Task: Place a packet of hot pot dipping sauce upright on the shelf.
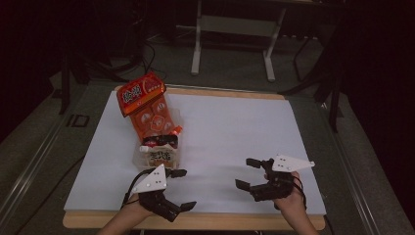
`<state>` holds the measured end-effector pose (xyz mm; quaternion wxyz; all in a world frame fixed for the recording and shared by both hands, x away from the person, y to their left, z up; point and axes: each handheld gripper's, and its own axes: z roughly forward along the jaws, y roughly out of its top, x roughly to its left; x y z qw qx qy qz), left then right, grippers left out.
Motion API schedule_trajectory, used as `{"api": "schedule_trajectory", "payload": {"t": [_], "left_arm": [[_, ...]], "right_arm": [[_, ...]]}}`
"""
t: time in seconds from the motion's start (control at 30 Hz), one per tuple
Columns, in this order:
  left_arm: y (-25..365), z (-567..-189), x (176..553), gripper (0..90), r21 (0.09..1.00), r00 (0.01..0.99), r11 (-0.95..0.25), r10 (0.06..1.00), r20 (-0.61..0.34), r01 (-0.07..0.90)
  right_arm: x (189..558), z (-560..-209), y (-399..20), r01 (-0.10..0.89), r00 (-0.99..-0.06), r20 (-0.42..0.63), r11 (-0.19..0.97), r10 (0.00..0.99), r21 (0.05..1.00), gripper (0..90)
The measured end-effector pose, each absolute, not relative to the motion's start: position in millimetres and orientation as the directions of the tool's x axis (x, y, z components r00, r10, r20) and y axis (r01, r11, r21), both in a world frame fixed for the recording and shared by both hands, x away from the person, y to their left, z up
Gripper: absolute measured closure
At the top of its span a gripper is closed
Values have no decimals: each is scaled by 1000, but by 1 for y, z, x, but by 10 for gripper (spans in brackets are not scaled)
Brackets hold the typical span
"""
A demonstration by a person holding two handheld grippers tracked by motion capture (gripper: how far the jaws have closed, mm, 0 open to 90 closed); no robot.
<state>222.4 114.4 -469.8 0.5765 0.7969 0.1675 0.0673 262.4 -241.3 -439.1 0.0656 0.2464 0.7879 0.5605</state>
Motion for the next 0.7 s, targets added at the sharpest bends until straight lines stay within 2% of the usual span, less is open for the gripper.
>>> {"api": "schedule_trajectory", "payload": {"t": [0.7], "left_arm": [[108,-496,220,57,925,929,-309,355,-104,222]], "right_arm": [[265,-449,-241,322,-871,169,278,462,905,145]]}}
